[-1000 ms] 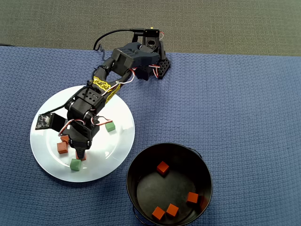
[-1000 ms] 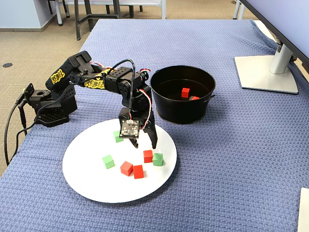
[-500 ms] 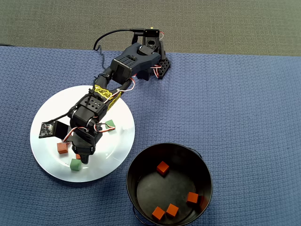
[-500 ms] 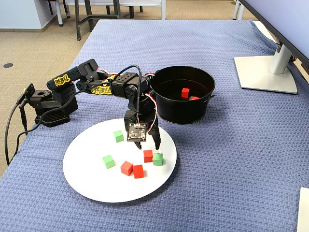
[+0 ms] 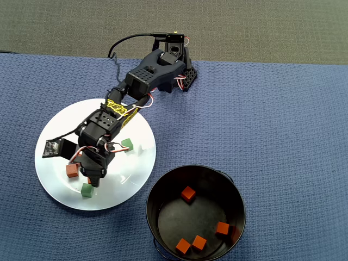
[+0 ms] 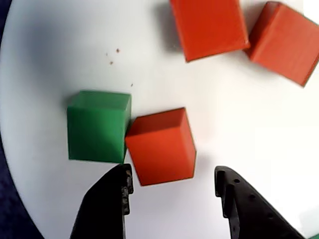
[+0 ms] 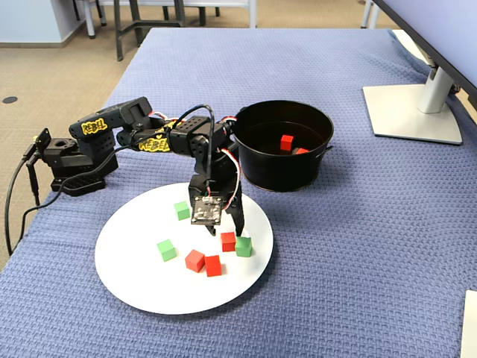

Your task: Pick up the red cubes from the white plate and place them in the black recipient

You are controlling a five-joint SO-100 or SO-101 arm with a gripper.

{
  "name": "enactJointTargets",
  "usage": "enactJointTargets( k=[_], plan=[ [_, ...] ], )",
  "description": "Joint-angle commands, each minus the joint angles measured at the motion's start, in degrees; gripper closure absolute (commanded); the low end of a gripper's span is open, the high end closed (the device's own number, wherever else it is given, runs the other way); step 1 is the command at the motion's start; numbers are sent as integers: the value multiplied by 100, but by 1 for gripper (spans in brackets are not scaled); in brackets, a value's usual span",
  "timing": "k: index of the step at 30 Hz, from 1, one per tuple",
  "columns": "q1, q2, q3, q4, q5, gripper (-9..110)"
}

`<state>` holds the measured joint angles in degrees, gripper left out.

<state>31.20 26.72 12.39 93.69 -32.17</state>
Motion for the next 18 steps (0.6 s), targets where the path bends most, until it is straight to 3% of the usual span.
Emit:
enactJointTargets(
  k=[1, 7, 12, 18],
  plan=[
    [88, 44, -396, 53, -88, 90],
    [193, -26, -475, -9, -114, 91],
    [193, -35, -466, -26, -88, 101],
    [158, 387, -211, -132, 185, 101]
  ],
)
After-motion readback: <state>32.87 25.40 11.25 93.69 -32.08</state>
